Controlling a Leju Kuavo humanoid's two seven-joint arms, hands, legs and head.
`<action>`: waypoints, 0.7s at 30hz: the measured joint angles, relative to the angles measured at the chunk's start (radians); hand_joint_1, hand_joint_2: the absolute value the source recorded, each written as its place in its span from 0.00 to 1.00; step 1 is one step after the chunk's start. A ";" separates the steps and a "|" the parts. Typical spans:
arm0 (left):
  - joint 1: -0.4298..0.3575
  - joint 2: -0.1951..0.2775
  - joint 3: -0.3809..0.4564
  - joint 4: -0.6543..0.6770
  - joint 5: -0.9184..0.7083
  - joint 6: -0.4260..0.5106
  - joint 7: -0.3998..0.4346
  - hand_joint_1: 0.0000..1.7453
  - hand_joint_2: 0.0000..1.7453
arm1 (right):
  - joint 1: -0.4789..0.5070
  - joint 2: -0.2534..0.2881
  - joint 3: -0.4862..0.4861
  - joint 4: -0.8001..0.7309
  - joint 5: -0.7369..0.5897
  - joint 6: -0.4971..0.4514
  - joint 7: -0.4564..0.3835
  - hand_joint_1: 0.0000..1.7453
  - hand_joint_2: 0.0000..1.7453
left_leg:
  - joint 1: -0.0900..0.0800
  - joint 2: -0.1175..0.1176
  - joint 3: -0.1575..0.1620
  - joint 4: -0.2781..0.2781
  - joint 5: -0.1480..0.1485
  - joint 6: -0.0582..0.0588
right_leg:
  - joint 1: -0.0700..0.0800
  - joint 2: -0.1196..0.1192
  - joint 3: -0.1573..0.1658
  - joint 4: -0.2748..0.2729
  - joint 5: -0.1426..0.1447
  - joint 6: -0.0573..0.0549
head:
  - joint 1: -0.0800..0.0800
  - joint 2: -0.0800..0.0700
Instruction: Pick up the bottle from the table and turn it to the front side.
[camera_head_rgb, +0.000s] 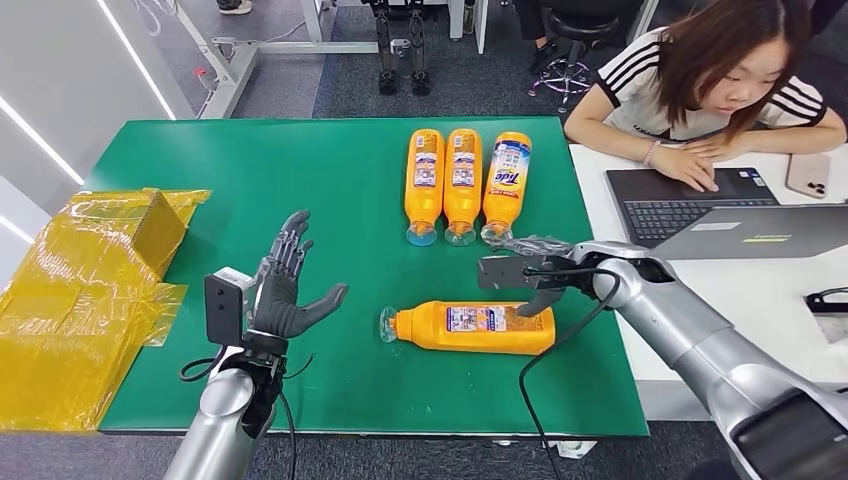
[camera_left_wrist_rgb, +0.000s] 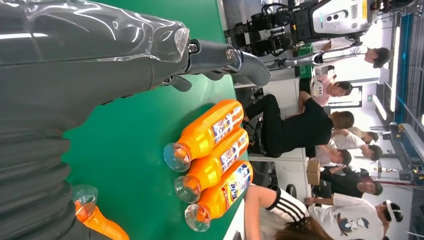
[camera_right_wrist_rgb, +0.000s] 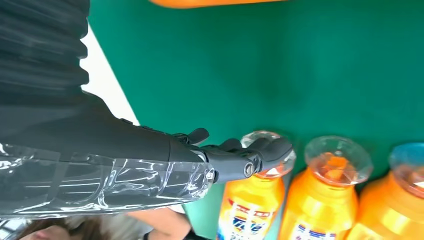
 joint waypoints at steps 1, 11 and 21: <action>0.001 0.000 0.000 0.000 0.000 0.002 0.000 0.00 1.00 | 0.000 0.004 0.006 0.010 -0.006 -0.012 -0.015 0.00 1.00 | 0.000 0.000 0.000 0.000 0.000 0.000 | 0.000 0.000 0.000 0.000 0.000 0.000 | 0.000 0.000; 0.003 -0.002 0.000 0.000 -0.003 -0.005 -0.001 0.00 1.00 | 0.003 0.088 0.057 0.111 -0.045 -0.022 -0.128 0.00 1.00 | 0.000 0.000 0.000 0.000 0.000 0.000 | 0.000 0.000 0.000 0.000 0.000 0.000 | 0.000 0.000; 0.000 -0.012 0.000 0.004 0.011 -0.051 0.018 0.00 1.00 | -0.023 0.119 0.161 0.173 0.001 0.123 -0.095 0.00 1.00 | 0.000 -0.001 0.000 0.000 0.000 0.000 | 0.000 -0.001 0.000 0.000 0.000 0.000 | 0.000 0.000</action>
